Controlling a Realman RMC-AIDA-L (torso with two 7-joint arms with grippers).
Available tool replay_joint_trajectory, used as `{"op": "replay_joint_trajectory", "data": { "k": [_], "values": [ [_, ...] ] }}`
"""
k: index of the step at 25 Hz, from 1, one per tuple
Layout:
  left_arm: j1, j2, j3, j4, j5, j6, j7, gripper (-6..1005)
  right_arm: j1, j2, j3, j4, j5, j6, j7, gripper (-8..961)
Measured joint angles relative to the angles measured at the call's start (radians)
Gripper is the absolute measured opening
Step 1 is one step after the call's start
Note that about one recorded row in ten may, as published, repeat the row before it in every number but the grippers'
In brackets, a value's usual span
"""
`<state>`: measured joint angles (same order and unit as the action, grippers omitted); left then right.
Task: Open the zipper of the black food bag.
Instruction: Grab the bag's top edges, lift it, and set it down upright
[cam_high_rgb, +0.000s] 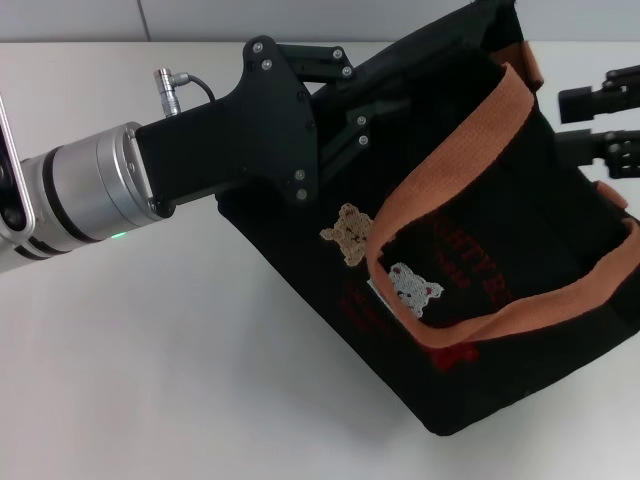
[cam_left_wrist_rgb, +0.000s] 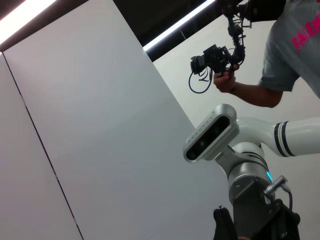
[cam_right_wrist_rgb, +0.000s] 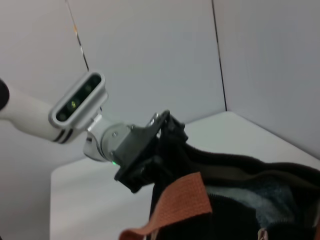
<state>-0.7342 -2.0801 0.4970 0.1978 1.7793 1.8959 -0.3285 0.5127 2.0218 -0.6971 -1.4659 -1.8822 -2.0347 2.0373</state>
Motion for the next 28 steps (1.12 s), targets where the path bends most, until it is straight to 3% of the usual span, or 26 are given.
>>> {"op": "replay_joint_trajectory", "data": {
  "k": [6, 28],
  "values": [
    [-0.001, 0.000, 0.000, 0.000, 0.000, 0.000, 0.000, 151, 0.003, 0.033, -0.007, -0.049, -0.084, 0.053, -0.032, 490],
    [-0.003, 0.000, 0.002, 0.005, 0.002, 0.006, -0.002, 151, 0.010, 0.014, 0.083, -0.041, -0.073, 0.054, 0.004, 489]
  ]
}}
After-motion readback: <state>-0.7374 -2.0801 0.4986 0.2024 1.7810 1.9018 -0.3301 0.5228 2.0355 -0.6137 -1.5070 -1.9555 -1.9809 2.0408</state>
